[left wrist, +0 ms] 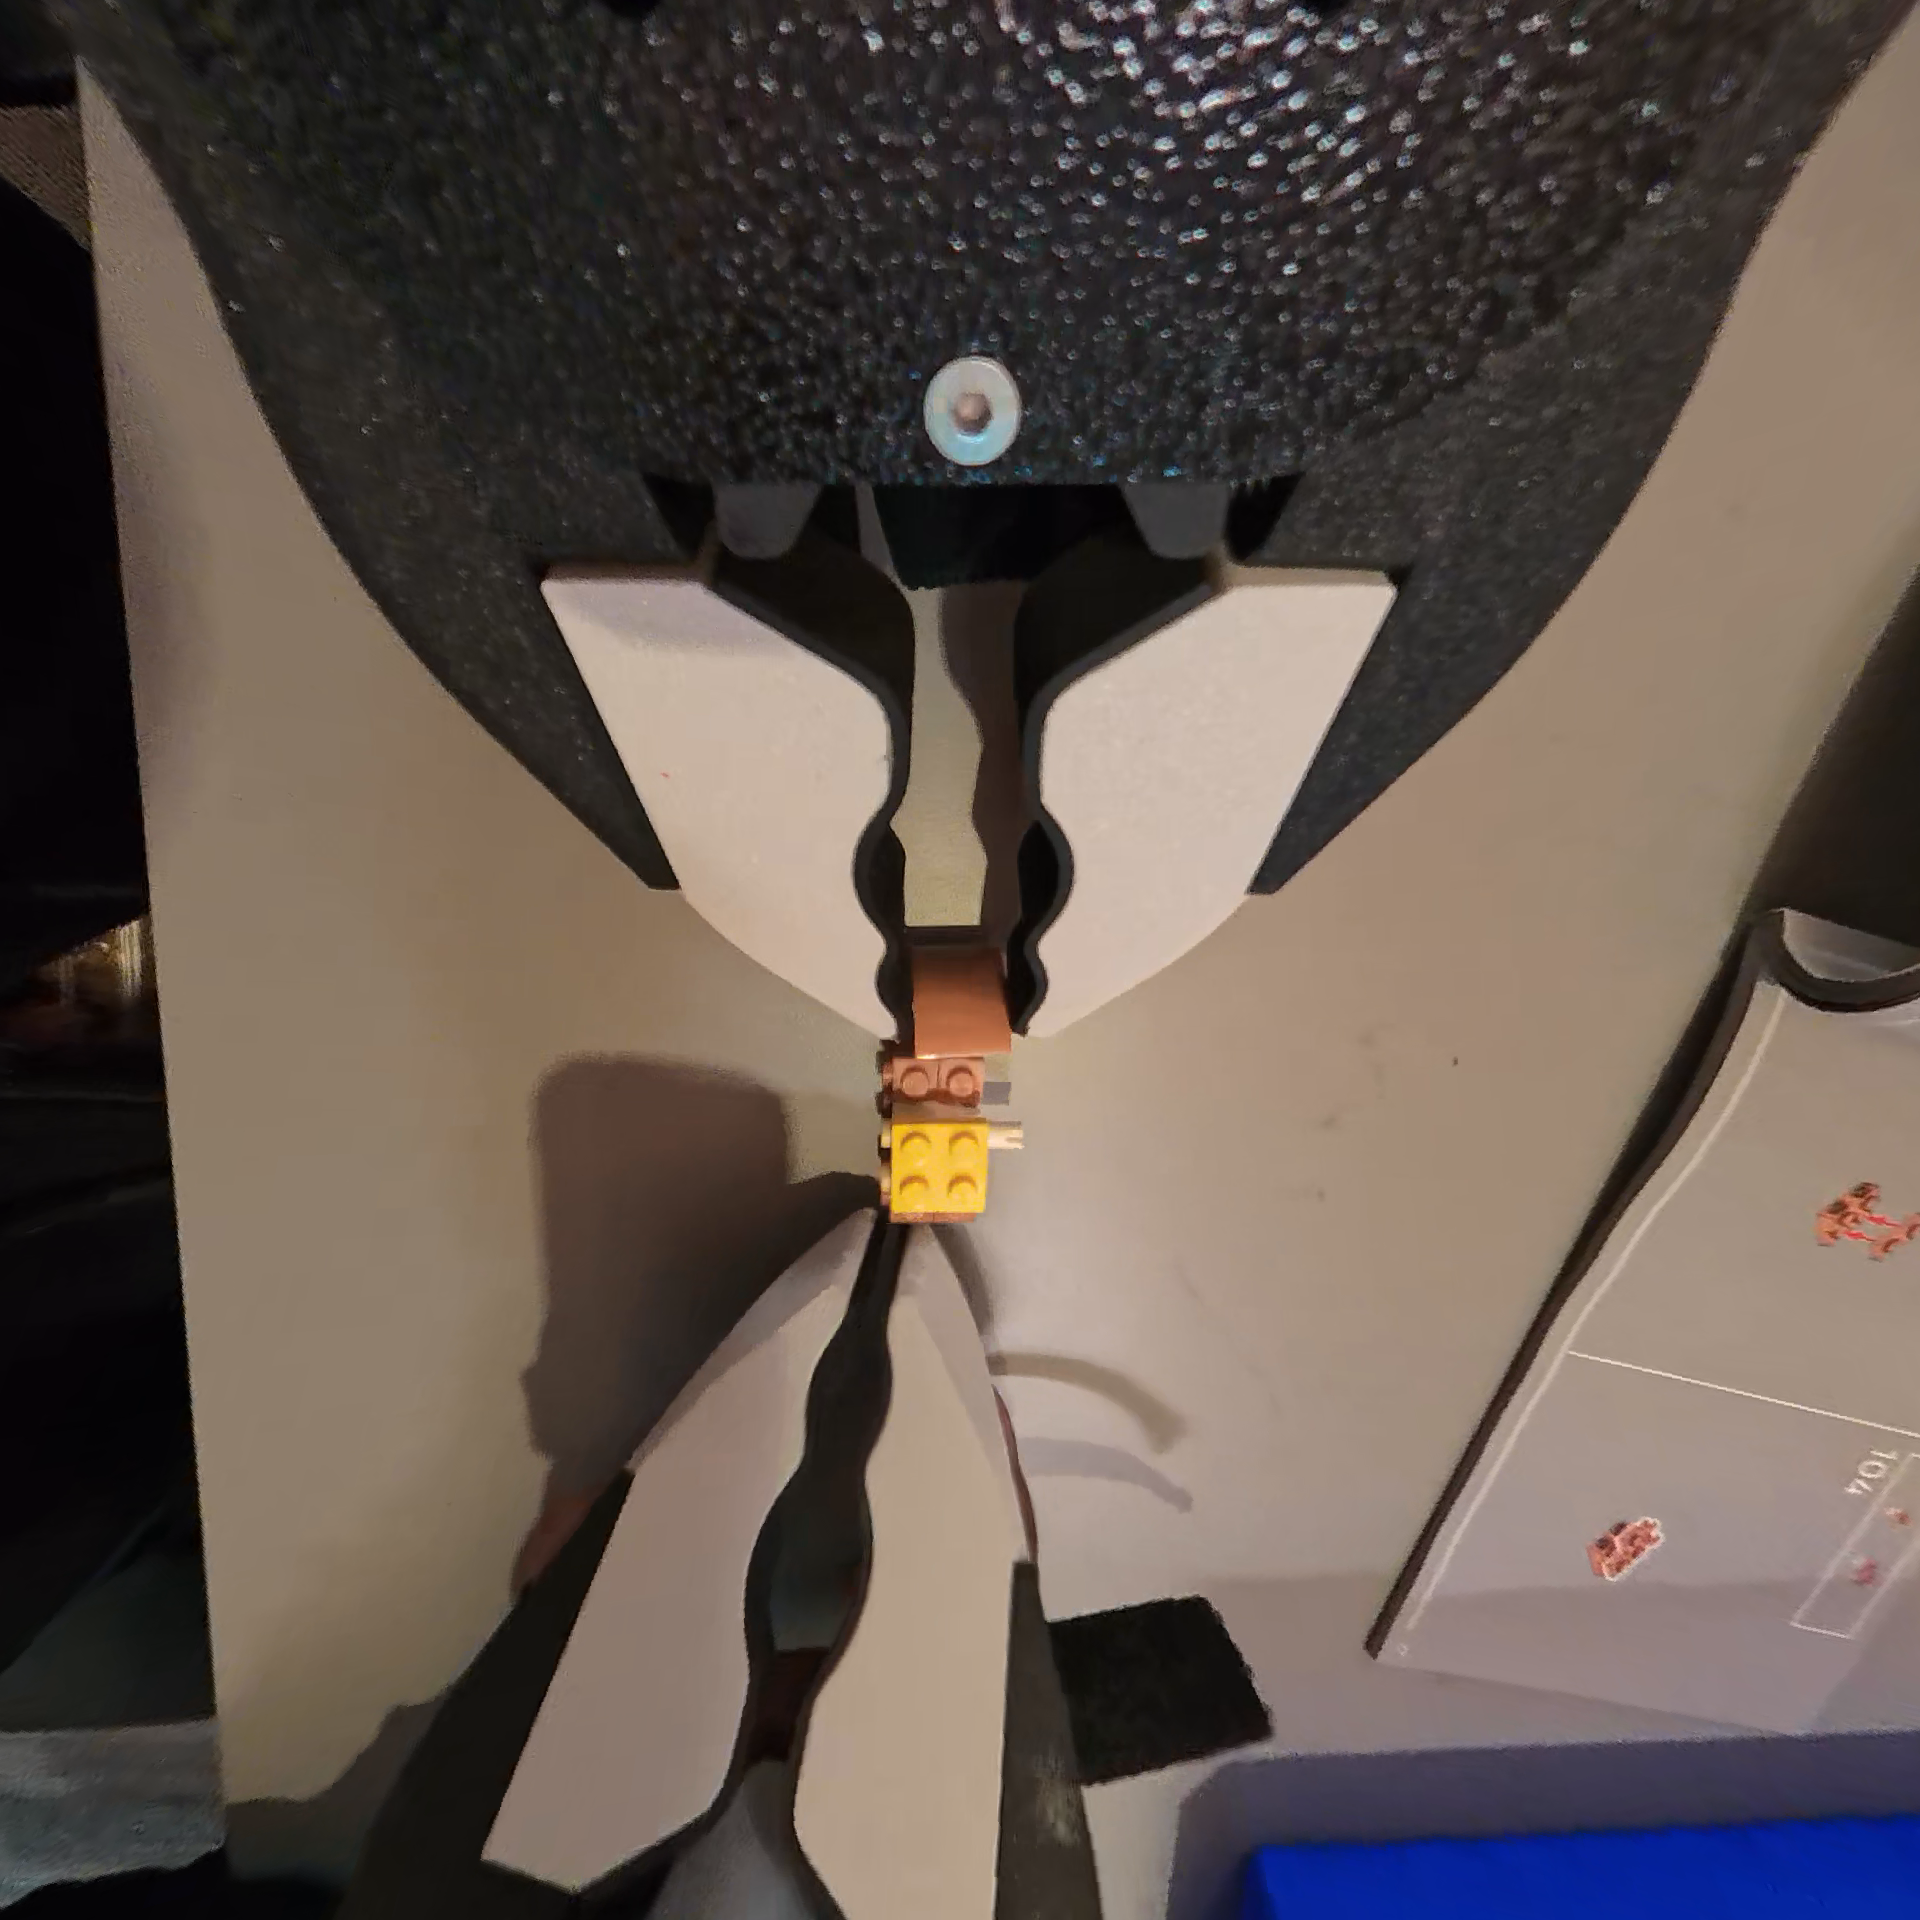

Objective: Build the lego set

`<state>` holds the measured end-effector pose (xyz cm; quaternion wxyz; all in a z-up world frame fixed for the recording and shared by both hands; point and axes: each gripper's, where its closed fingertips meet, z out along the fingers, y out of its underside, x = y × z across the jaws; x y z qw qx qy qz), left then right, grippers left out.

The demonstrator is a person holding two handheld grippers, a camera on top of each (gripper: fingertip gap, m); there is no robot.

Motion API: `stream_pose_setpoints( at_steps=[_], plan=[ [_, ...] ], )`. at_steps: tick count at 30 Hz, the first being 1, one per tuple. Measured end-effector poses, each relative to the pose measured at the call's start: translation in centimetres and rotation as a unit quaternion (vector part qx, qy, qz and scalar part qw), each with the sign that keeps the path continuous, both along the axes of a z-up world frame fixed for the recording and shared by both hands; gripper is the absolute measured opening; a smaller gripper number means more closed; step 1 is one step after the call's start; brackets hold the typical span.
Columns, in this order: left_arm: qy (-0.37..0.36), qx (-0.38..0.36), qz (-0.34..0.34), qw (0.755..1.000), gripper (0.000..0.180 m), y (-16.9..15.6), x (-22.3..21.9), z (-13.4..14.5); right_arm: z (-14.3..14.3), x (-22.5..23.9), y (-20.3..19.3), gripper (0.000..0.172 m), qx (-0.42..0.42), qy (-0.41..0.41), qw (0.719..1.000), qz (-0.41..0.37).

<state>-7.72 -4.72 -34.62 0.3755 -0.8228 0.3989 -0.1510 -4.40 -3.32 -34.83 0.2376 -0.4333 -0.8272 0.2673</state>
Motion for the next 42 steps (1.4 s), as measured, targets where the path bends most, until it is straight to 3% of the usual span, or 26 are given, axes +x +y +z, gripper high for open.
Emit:
stream_pose_setpoints(
  at_steps=[7,21,31,42],
  plan=[
    [0.003,0.006,-0.044,0.999,0.016,-0.3,1.3,0.2,-0.1,-0.4,0.0,0.002,0.006,0.007,1.000,-0.010],
    [-0.011,0.002,-0.055,0.998,0.017,-0.4,1.2,0.2,-0.4,-0.1,-0.5,0.009,-0.010,0.001,1.000,0.003],
    [-0.069,-0.005,0.005,0.998,0.016,-0.2,0.5,2.0,-0.2,-0.7,0.8,0.025,0.008,0.023,1.000,0.007],
    [-0.061,-0.042,0.051,0.996,0.016,-1.1,1.0,0.9,-0.1,0.1,-2.2,0.025,-0.012,0.025,0.998,0.053]
  ],
)
